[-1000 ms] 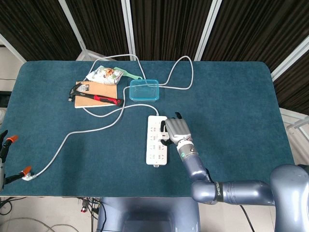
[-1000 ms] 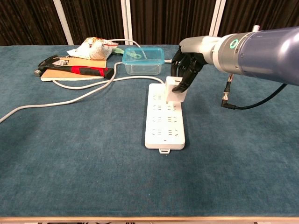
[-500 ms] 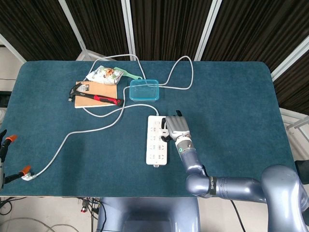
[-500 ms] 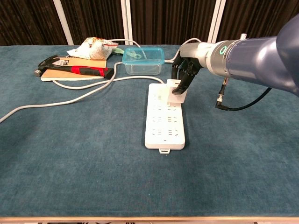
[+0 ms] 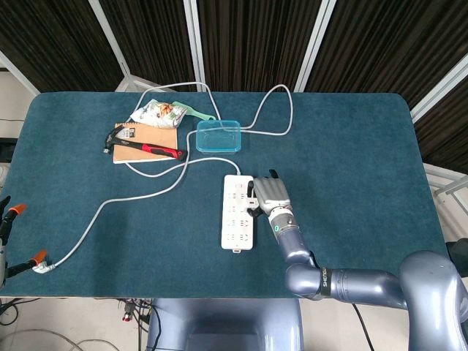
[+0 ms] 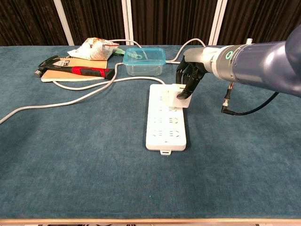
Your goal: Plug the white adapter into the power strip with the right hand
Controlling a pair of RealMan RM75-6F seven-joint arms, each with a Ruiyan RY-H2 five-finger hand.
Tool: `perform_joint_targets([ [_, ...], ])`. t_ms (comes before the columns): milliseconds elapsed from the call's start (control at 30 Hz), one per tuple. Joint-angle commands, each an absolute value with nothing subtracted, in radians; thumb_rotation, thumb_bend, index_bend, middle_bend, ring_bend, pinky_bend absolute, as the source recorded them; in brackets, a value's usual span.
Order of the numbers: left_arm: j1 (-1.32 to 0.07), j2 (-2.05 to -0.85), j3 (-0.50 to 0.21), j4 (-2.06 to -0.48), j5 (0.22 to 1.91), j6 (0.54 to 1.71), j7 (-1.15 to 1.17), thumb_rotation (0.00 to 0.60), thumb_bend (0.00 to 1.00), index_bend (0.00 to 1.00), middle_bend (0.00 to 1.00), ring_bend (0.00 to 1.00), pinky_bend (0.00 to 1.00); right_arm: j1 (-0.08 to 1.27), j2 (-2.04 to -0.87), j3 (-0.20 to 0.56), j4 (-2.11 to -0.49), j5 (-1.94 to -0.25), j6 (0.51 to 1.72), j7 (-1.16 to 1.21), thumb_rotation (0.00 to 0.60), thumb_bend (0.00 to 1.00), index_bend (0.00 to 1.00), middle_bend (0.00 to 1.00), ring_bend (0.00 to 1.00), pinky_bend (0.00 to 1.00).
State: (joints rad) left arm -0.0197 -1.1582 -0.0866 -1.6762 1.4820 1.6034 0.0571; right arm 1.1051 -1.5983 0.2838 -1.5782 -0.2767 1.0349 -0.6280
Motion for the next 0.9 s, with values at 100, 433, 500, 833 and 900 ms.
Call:
perform_joint_targets([
  [100, -0.019, -1.157, -0.086, -1.677, 1.483, 1.605, 0.055, 0.600, 0.07, 0.17, 0.00, 0.00, 0.00, 1.102, -1.601, 0.287, -1.582, -0.270, 1.032, -0.629, 0.600, 0.51, 0.63, 0.55, 0.31, 0.04],
  [433, -0.019, -1.157, -0.090, -1.677, 1.477, 1.605, 0.050, 0.600, 0.06, 0.17, 0.00, 0.00, 0.00, 1.099, -1.612, 0.293, -1.573, -0.270, 1.031, -0.627, 0.600, 0.51, 0.63, 0.55, 0.31, 0.04],
  [500, -0.019, -1.157, -0.090, -1.678, 1.476, 1.605, 0.049, 0.600, 0.06, 0.17, 0.00, 0.00, 0.00, 1.097, -1.612, 0.294, -1.572, -0.273, 1.029, -0.625, 0.600, 0.51, 0.63, 0.55, 0.31, 0.04],
  [833, -0.020, -1.158, -0.089, -1.679, 1.474, 1.602, 0.058, 0.600, 0.07, 0.17, 0.00, 0.00, 0.00, 1.096, -1.613, 0.294, -1.561, -0.277, 1.018, -0.632, 0.600, 0.51, 0.64, 0.55, 0.31, 0.04],
  [900, -0.019, -1.158, -0.090, -1.680, 1.474, 1.603, 0.058, 0.600, 0.07, 0.17, 0.00, 0.00, 0.00, 1.096, -1.611, 0.293, -1.562, -0.275, 1.016, -0.635, 0.600, 0.51, 0.64, 0.55, 0.31, 0.04],
])
